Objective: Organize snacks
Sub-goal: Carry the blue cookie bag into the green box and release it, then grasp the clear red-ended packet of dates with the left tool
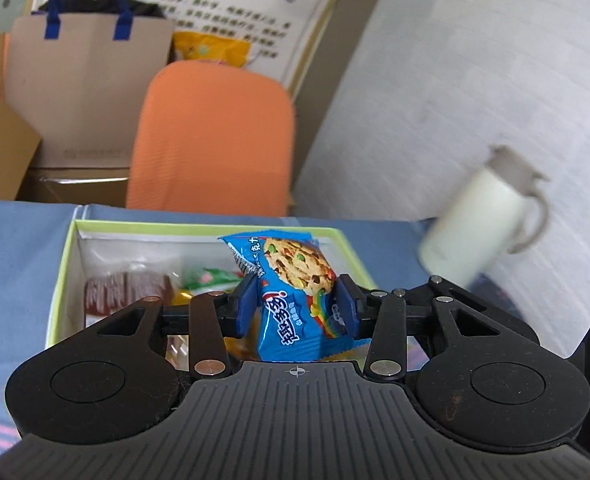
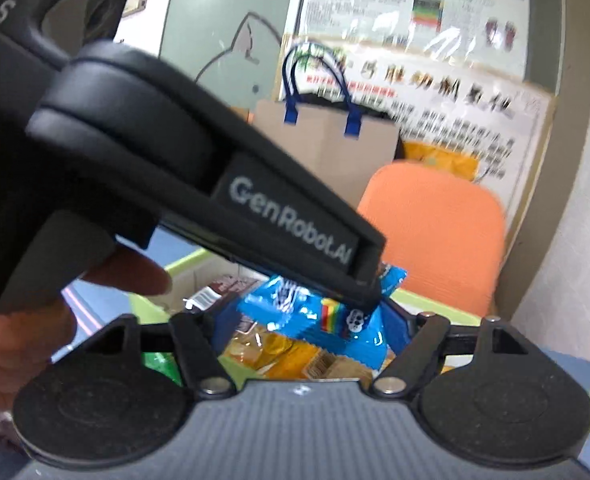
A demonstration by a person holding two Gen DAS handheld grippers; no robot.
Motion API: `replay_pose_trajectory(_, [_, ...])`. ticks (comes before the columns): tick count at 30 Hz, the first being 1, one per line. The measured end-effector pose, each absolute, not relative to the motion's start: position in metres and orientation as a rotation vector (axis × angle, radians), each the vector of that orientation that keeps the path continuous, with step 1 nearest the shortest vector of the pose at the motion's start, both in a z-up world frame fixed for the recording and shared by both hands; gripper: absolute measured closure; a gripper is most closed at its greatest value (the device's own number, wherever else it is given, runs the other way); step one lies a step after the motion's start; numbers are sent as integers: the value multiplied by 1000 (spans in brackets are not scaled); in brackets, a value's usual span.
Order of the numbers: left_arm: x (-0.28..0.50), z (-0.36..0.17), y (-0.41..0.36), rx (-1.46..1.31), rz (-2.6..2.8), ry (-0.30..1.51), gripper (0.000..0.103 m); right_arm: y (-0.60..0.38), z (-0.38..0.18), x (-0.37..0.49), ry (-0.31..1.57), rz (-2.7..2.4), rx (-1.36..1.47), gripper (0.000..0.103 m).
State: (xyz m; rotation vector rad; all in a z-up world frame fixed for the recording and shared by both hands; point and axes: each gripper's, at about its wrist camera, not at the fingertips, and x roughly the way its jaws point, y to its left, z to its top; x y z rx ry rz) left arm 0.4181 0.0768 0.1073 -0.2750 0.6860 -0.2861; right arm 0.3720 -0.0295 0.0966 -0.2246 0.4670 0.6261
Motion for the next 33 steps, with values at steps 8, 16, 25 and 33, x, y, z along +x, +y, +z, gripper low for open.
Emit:
replay_pose_trajectory(8, [406,101,107,-298,-288,610,38,-64,112,349,435,634,-59,10])
replay_pose_trajectory(16, [296,100,157,-310,-214,568,25,-63,103,253,485,679,-15,10])
replay_pose_trajectory(25, [182,37,213,-393,-35,664,23,-6,34,164,695,813,39,10])
replay_pose_trajectory(33, [189,15,220,-390,-221,799,41,60,22,155,763,900,-38,10])
